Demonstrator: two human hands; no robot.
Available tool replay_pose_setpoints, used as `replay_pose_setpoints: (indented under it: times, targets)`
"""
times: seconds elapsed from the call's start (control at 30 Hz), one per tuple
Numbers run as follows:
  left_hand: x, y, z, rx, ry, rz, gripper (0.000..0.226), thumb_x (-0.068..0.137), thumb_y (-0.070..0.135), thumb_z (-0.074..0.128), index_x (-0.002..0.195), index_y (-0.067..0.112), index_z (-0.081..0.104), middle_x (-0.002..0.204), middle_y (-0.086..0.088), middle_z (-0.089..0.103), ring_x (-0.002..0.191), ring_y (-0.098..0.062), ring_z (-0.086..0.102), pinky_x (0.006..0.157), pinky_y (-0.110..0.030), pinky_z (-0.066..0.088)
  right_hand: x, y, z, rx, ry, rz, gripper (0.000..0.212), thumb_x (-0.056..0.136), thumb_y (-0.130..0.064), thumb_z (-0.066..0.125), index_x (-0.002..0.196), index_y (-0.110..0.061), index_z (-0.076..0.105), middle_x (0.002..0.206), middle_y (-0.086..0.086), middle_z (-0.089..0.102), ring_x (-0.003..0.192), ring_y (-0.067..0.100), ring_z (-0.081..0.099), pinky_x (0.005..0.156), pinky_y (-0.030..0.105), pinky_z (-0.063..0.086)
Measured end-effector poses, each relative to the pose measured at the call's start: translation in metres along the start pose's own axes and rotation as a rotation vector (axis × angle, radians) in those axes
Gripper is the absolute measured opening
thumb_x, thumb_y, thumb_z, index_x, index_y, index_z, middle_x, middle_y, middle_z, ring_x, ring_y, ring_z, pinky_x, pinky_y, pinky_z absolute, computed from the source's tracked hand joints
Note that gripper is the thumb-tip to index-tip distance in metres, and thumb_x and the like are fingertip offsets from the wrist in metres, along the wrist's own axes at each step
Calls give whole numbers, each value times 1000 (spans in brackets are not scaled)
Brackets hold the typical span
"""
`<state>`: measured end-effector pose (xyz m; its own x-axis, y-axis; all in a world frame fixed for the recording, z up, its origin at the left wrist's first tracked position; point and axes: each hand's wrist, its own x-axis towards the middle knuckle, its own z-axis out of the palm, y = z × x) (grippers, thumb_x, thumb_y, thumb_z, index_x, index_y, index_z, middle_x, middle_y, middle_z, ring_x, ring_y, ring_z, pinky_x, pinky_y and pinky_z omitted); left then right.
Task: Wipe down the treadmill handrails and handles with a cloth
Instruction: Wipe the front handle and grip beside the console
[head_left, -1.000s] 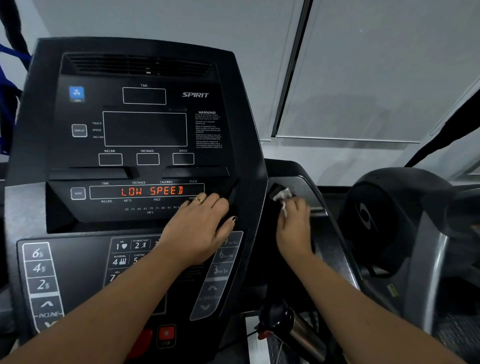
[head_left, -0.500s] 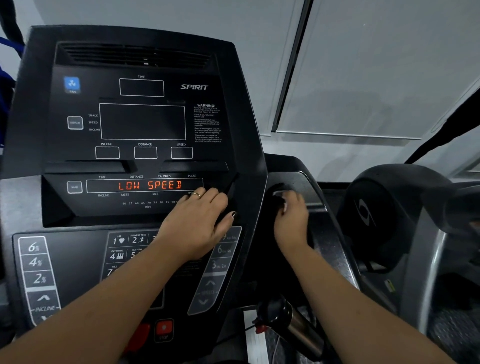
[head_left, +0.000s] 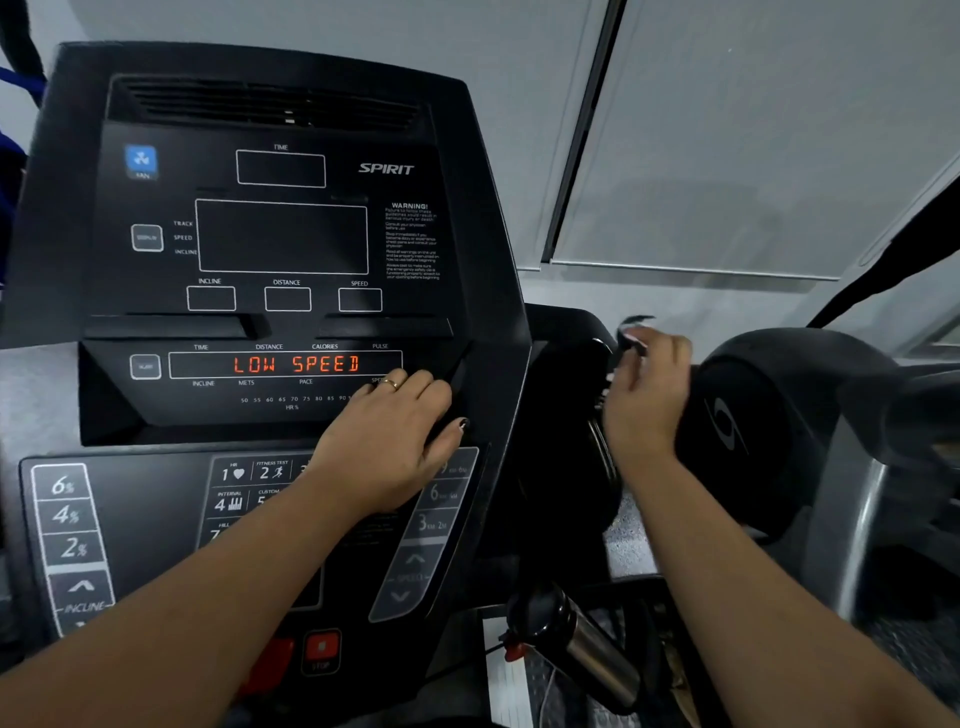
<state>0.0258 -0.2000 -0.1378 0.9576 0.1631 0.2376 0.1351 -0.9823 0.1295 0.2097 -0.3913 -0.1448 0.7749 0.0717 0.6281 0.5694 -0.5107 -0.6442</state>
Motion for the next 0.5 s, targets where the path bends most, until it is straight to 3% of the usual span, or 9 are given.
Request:
replay_pose_setpoints:
  times: [0.07, 0.13, 0.2, 0.3, 0.37, 0.43, 0.5]
  targets:
    - [0, 0, 0, -10, 1, -5, 32, 97, 52, 25, 95, 27, 44, 95, 13, 46, 93, -13, 45, 84, -36, 44, -4, 3, 24, -70, -128, 12, 23, 89, 4, 51, 108, -4, 60, 112, 15, 49, 99, 18, 49, 97, 27, 42]
    - [-1, 0, 1, -4, -5, -11, 33, 97, 53, 24, 95, 27, 44, 95, 13, 46, 93, -13, 45, 84, -35, 44, -19, 3, 45, -141, -219, 37, 27, 88, 6, 49, 110, -6, 57, 116, 16, 47, 105, 29, 46, 98, 41, 41]
    - [0, 0, 2, 1, -6, -13, 34, 96, 53, 23, 95, 27, 45, 95, 13, 46, 93, -13, 45, 84, -35, 44, -39, 0, 57, -191, -334, -21, 39, 85, 12, 41, 119, -5, 52, 122, 19, 45, 111, 32, 43, 101, 42, 38]
    - [0, 0, 3, 4, 4, -11, 33, 96, 52, 24, 94, 27, 46, 94, 12, 46, 91, -13, 45, 83, -35, 44, -62, 1, 55, -246, -618, -183, 38, 97, 1, 32, 134, 0, 39, 136, 21, 36, 124, 33, 39, 112, 40, 30]
    - [0, -1, 3, 10, 12, -10, 33, 96, 52, 25, 95, 27, 46, 94, 13, 46, 91, -12, 45, 82, -34, 44, -57, 3, 49, -252, -596, -276, 41, 91, 6, 40, 132, -1, 42, 130, 18, 37, 119, 32, 43, 105, 44, 39]
    - [0, -1, 3, 7, 11, -8, 33, 96, 52, 25, 96, 27, 47, 95, 12, 47, 92, -12, 45, 82, -33, 44, -39, 9, 43, -227, -489, -230, 43, 82, 11, 40, 121, -3, 49, 118, 15, 42, 109, 33, 46, 94, 48, 45]
    - [-1, -1, 3, 2, 16, -8, 33, 96, 52, 25, 95, 26, 47, 95, 12, 47, 91, -12, 46, 82, -34, 44, -19, 12, 39, -205, -373, -137, 35, 80, 12, 41, 109, -5, 53, 111, 15, 46, 102, 33, 46, 92, 48, 44]
